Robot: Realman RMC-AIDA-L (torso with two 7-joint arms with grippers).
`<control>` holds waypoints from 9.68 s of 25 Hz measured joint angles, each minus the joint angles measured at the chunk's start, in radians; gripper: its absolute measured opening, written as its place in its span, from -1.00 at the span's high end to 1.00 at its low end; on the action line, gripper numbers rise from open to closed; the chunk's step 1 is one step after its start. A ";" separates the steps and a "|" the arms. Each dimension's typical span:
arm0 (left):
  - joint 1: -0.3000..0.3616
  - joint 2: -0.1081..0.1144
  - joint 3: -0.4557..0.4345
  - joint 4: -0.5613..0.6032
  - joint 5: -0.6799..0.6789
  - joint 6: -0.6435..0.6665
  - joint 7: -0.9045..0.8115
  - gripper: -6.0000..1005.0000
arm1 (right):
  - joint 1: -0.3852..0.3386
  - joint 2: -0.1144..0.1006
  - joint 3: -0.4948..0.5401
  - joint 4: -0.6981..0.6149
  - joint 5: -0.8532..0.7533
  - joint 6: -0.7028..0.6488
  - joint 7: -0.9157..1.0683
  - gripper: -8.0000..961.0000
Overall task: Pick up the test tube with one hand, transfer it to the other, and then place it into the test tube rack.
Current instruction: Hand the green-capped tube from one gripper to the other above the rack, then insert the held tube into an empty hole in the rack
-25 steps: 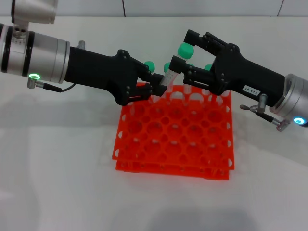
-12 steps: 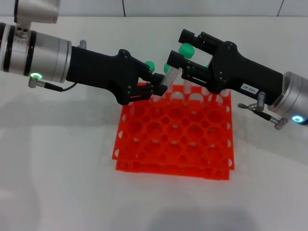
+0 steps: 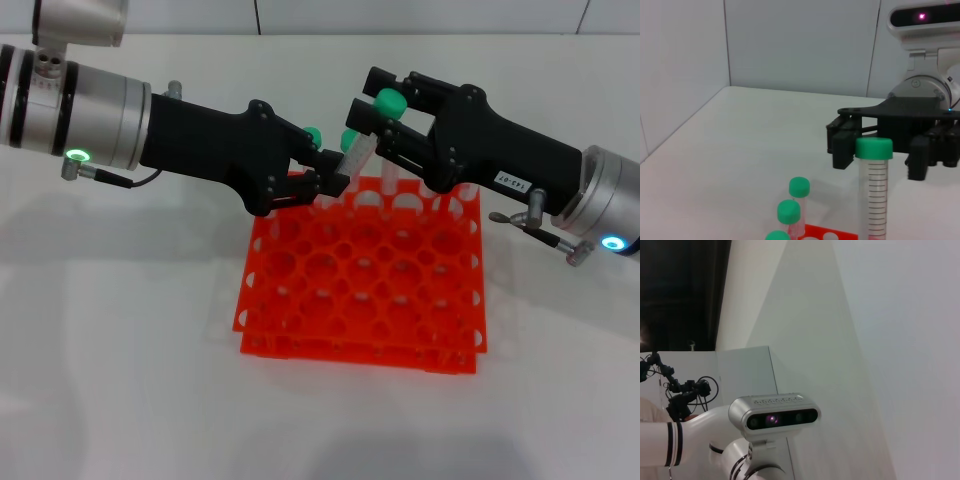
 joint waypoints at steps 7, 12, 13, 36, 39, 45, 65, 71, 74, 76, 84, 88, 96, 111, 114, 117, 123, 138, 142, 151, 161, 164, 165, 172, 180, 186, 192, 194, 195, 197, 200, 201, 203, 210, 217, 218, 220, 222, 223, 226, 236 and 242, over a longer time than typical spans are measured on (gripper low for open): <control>0.000 -0.004 0.002 0.000 0.000 -0.001 0.000 0.63 | 0.003 0.000 -0.004 0.000 0.000 0.000 0.000 0.26; 0.000 -0.008 0.002 0.009 0.001 -0.004 -0.004 0.61 | 0.004 0.000 -0.002 -0.001 0.002 0.000 0.000 0.41; 0.000 -0.009 0.002 0.011 0.001 -0.004 -0.006 0.61 | 0.004 0.000 -0.001 -0.001 0.002 0.000 0.000 0.42; 0.072 -0.021 0.075 0.378 0.079 0.059 -0.361 -0.57 | -0.014 0.000 0.003 -0.019 0.003 0.010 0.006 0.42; 0.135 -0.038 0.075 0.542 0.101 0.089 -0.443 -0.77 | -0.019 0.000 -0.003 -0.042 0.003 0.019 0.029 0.42; 0.358 -0.057 0.074 0.885 0.053 0.106 -0.525 -0.77 | -0.026 0.000 -0.013 -0.082 0.000 0.031 0.070 0.41; 0.787 -0.060 -0.073 0.606 -0.306 0.013 -0.079 -0.78 | 0.025 0.000 -0.104 -0.223 -0.001 0.057 0.205 0.38; 0.747 -0.054 -0.203 0.419 -0.289 0.045 0.044 -0.78 | 0.102 0.000 -0.140 -0.177 0.008 0.116 0.177 0.37; 0.739 -0.053 -0.218 0.383 -0.273 0.050 0.071 -0.78 | 0.139 0.000 -0.135 -0.131 0.008 0.138 0.132 0.37; 0.736 -0.053 -0.219 0.376 -0.263 0.050 0.076 -0.78 | 0.152 0.000 -0.132 -0.111 0.008 0.153 0.112 0.37; 0.717 -0.052 -0.220 0.352 -0.255 0.041 0.078 -0.78 | 0.168 0.000 -0.130 -0.049 0.005 0.193 0.025 0.36; 0.708 -0.053 -0.220 0.346 -0.255 0.040 0.077 -0.78 | 0.173 0.000 -0.132 -0.036 0.002 0.196 0.013 0.35; 0.698 -0.053 -0.221 0.326 -0.255 0.039 0.077 -0.78 | 0.191 0.000 -0.103 0.030 0.000 0.209 -0.042 0.34; 0.700 -0.055 -0.221 0.325 -0.255 0.040 0.079 -0.78 | 0.215 0.000 0.272 0.090 -0.362 0.293 -0.077 0.32; 0.700 -0.054 -0.221 0.325 -0.255 0.040 0.079 -0.78 | 0.213 0.000 0.309 0.091 -0.410 0.308 -0.077 0.32; 0.699 -0.054 -0.221 0.325 -0.255 0.040 0.079 -0.78 | 0.210 0.000 0.314 0.092 -0.418 0.312 -0.077 0.32; 0.697 -0.054 -0.218 0.325 -0.255 0.042 0.079 -0.78 | 0.202 0.000 0.315 0.089 -0.417 0.314 -0.077 0.31; 0.695 -0.056 -0.217 0.325 -0.258 0.047 0.078 -0.78 | 0.163 0.000 0.318 0.039 -0.411 0.297 -0.052 0.29; 0.692 -0.056 -0.215 0.325 -0.260 0.047 0.078 -0.78 | 0.164 0.000 0.334 0.043 -0.414 0.304 -0.061 0.28; 0.686 -0.056 -0.216 0.325 -0.256 0.043 0.074 -0.78 | 0.175 0.000 0.344 0.056 -0.422 0.331 -0.072 0.27; 0.661 -0.055 -0.217 0.311 -0.255 0.040 0.078 -0.78 | 0.178 0.000 0.343 0.064 -0.422 0.370 -0.076 0.26; 0.657 -0.054 -0.215 0.310 -0.255 0.040 0.079 -0.78 | 0.174 0.000 0.343 0.065 -0.422 0.377 -0.077 0.25; 0.656 -0.054 -0.215 0.310 -0.255 0.040 0.079 -0.78 | 0.172 0.000 0.343 0.065 -0.422 0.377 -0.077 0.25; 0.655 -0.053 -0.220 0.291 -0.236 0.031 0.105 -0.78 | 0.160 0.000 0.348 0.066 -0.450 0.395 -0.069 0.24; 0.666 -0.053 -0.229 0.228 -0.233 0.007 0.170 -0.78 | 0.151 0.000 0.349 0.068 -0.450 0.410 -0.068 0.23; 0.666 -0.052 -0.233 0.212 -0.232 -0.003 0.176 -0.78 | 0.150 0.000 0.350 0.077 -0.450 0.432 -0.065 0.23; 0.658 -0.052 -0.233 0.210 -0.232 -0.004 0.177 -0.78 | 0.151 0.000 0.343 0.081 -0.450 0.440 -0.057 0.22; 0.657 -0.052 -0.233 0.210 -0.232 -0.007 0.177 -0.78 | 0.151 0.000 0.343 0.083 -0.450 0.440 -0.056 0.22; 0.656 -0.052 -0.233 0.210 -0.232 -0.009 0.177 -0.78 | 0.151 0.000 0.342 0.084 -0.450 0.440 -0.055 0.21; 0.655 -0.053 -0.233 0.210 -0.232 -0.013 0.177 -0.78 | 0.151 0.000 0.342 0.087 -0.452 0.441 -0.055 0.21; 0.654 -0.053 -0.233 0.210 -0.232 -0.013 0.177 -0.78 | 0.151 0.000 0.350 0.088 -0.469 0.441 -0.055 0.21; 0.654 -0.053 -0.231 0.210 -0.232 -0.013 0.177 -0.78 | 0.151 0.000 0.351 0.088 -0.472 0.441 -0.055 0.21; 0.654 -0.053 -0.231 0.210 -0.232 -0.013 0.176 -0.78 | 0.151 0.000 0.351 0.089 -0.472 0.441 -0.055 0.20; 0.654 -0.053 -0.234 0.209 -0.235 -0.014 0.174 -0.78 | 0.151 0.000 0.346 0.090 -0.474 0.441 -0.054 0.19; 0.654 -0.053 -0.233 0.209 -0.235 -0.014 0.172 -0.78 | 0.151 0.000 0.345 0.084 -0.476 0.441 -0.040 0.19; 0.654 -0.053 -0.233 0.209 -0.235 -0.014 0.172 -0.78 | 0.150 0.000 0.345 0.084 -0.476 0.441 -0.037 0.18; 0.654 -0.053 -0.233 0.209 -0.234 -0.014 0.172 -0.78 | 0.147 0.000 0.346 0.083 -0.476 0.441 -0.037 0.18; 0.654 -0.053 -0.233 0.208 -0.234 -0.014 0.172 -0.78 | 0.144 0.000 0.346 0.081 -0.476 0.438 -0.036 0.13; 0.654 -0.053 -0.233 0.208 -0.234 -0.014 0.172 -0.78 | 0.142 0.000 0.346 0.079 -0.476 0.436 -0.033 0.08; 0.654 -0.053 -0.233 0.208 -0.234 -0.014 0.173 -0.78 | 0.142 0.000 0.345 0.077 -0.476 0.430 -0.027 -0.06; 0.654 -0.053 -0.233 0.210 -0.233 -0.010 0.176 -0.78 | 0.136 -0.002 0.341 0.073 -0.476 0.352 -0.026 -0.14; 0.654 -0.053 -0.233 0.210 -0.231 -0.006 0.177 -0.78 | 0.126 -0.001 0.341 0.027 -0.476 0.293 0.004 -0.16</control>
